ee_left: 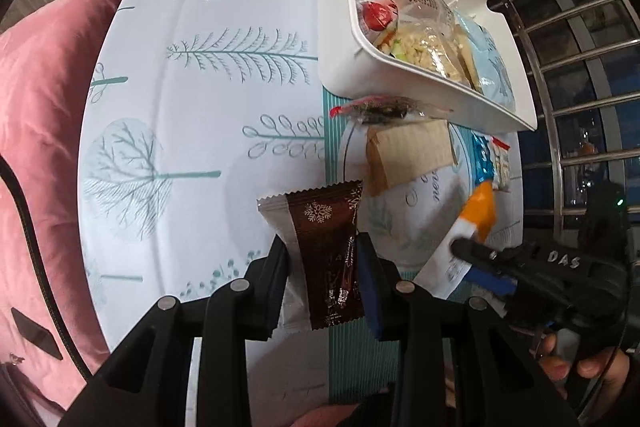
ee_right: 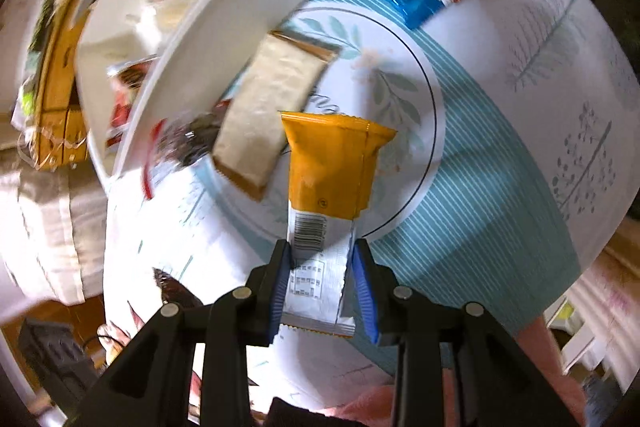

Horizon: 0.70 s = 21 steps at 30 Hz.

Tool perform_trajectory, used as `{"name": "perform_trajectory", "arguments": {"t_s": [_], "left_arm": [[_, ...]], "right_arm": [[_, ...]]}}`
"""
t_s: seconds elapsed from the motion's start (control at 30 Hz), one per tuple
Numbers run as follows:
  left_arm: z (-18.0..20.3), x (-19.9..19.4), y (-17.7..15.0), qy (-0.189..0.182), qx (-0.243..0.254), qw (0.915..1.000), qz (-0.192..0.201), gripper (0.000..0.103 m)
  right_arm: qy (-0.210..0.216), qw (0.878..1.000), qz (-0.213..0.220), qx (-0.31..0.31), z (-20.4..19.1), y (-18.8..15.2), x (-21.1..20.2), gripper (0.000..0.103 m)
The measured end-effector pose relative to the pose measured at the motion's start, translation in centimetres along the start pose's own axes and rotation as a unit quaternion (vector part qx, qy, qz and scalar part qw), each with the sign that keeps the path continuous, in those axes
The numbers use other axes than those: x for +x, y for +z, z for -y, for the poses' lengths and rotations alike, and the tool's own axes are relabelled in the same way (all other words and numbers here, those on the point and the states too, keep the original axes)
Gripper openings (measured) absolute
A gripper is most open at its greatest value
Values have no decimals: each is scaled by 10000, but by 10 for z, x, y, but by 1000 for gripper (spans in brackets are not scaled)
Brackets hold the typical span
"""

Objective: Organize snacks
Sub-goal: 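Carry the bar with the right gripper over the box while the left carries the chocolate packet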

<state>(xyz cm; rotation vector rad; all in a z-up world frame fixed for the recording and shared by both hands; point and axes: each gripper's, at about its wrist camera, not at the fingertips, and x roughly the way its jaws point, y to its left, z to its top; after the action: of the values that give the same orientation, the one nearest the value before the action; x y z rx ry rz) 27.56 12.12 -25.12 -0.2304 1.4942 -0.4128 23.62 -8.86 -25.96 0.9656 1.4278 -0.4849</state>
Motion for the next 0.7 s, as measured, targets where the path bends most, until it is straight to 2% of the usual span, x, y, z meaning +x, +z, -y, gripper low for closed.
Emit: {"name": "perform_trajectory", "arguments": {"t_s": [0.23, 0.4, 0.7], "left_arm": [[10, -8, -7, -135, 136, 9991, -387, 31], [31, -30, -1, -177, 400, 9988, -216, 31], [72, -65, 47, -71, 731, 9973, 74, 31]], "right_arm": [[251, 9951, 399, -867, -8, -5, -30, 32], [449, 9862, 769, -1394, -5, 6, -59, 32], [699, 9710, 1202, -1947, -10, 27, -107, 32]]}}
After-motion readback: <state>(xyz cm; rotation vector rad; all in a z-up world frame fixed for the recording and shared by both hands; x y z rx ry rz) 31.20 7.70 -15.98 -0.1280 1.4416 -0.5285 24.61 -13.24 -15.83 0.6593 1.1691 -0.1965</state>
